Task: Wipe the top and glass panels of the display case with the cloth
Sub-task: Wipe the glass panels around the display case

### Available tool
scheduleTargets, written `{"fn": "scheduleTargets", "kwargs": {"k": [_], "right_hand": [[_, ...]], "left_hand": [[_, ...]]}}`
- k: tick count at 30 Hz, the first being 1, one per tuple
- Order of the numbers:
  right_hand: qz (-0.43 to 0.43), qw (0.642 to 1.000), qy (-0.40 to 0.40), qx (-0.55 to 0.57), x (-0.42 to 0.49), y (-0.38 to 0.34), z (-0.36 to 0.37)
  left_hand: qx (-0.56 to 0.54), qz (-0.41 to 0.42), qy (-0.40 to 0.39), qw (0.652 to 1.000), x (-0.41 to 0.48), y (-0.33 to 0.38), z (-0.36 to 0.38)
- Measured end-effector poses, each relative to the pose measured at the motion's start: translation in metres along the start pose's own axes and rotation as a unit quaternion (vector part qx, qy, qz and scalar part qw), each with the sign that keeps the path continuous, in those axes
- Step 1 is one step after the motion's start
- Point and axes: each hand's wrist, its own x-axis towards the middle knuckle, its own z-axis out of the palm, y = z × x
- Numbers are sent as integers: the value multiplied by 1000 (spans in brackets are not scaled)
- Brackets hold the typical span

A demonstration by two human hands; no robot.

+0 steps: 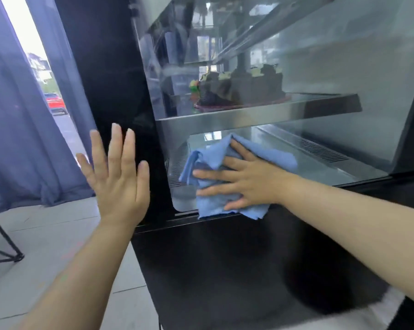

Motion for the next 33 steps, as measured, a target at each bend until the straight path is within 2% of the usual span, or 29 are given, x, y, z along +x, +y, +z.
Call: {"fn": "scheduleTargets", "kwargs": {"k": [1, 2, 4, 5, 7, 8, 9, 10, 13, 14, 16, 19, 22, 26, 33], "right_hand": [[14, 1000, -3, 4, -16, 16, -2], [68, 998, 4, 4, -31, 32, -5], [251, 968, 21, 17, -45, 61, -15], [363, 931, 28, 33, -41, 71, -20], [576, 816, 43, 37, -4, 80, -34], [640, 767, 44, 32, 21, 76, -40], [666, 744, 43, 28, 43, 69, -46], [657, 752, 41, 32, 59, 57, -47], [507, 855, 35, 105, 66, -4, -35], [460, 874, 25, 156, 60, -26, -30], [383, 890, -16, 247, 46, -67, -21], [292, 922, -50, 249, 32, -127, -15], [302, 911, -26, 279, 19, -155, -16], [400, 868, 58, 288, -26, -145, -15], [545, 805, 51, 227, -141, -102, -5]], "left_hand": [[-5, 13, 6, 1000, 23, 1, -3], [-4, 29, 10, 1000, 47, 0, -7], [6, 50, 13, 999, 83, -5, -12], [10, 50, 15, 999, 91, -8, -13], [17, 48, 21, 998, 91, -8, -7], [18, 42, 18, 999, 84, -7, -4], [11, 35, 16, 999, 78, -5, -2], [-2, 28, 11, 1000, 70, -3, 0], [-72, 9, -65, 995, 22, -4, -3], [-92, 7, -99, 991, -4, -5, -4], [-66, 22, -160, 985, -64, -8, -2], [17, 55, -202, 978, -124, -16, 11], [25, 57, -189, 980, -133, -15, 14], [-5, 49, -171, 984, -133, 4, 3], [-100, 149, -235, 955, -120, 106, 30]]}}
